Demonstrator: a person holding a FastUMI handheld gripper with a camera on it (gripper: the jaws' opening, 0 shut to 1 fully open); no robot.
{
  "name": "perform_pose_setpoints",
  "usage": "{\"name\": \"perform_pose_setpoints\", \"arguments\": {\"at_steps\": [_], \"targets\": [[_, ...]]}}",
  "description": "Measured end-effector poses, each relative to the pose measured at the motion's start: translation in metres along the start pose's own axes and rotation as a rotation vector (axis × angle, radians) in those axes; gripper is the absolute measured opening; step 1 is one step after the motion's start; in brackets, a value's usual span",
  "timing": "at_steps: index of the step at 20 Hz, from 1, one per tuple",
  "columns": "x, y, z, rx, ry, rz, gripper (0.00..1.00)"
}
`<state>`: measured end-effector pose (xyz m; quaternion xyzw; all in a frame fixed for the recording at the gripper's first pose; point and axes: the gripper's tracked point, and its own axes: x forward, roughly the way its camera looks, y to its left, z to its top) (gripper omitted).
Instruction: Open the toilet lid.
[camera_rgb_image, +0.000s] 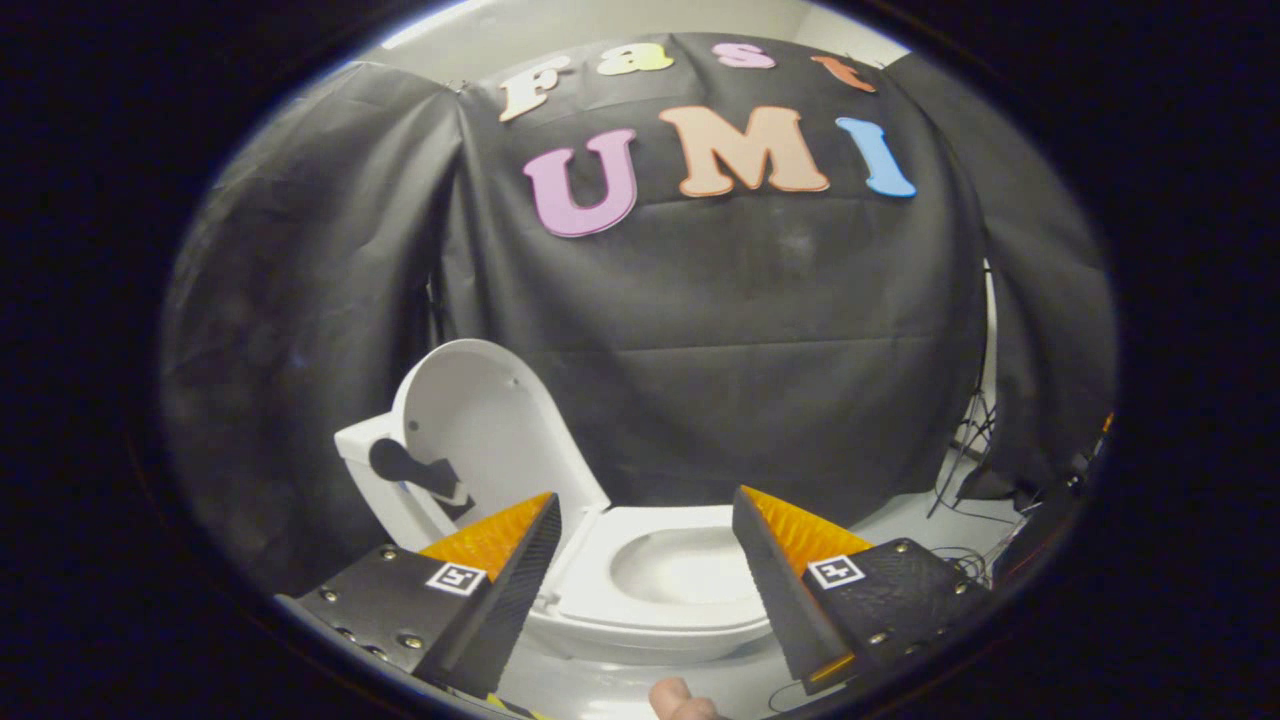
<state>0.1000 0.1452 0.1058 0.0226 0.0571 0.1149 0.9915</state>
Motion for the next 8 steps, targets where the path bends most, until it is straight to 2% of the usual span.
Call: {"name": "perform_pose_setpoints", "arguments": {"at_steps": [6, 8], "targets": [[-0.011, -0.074, 0.027, -0.027, -0.096, -0.139, 1.0], [-0.013, -0.087, 0.029, -0.044, -0.11, -0.158, 1.0]]}}
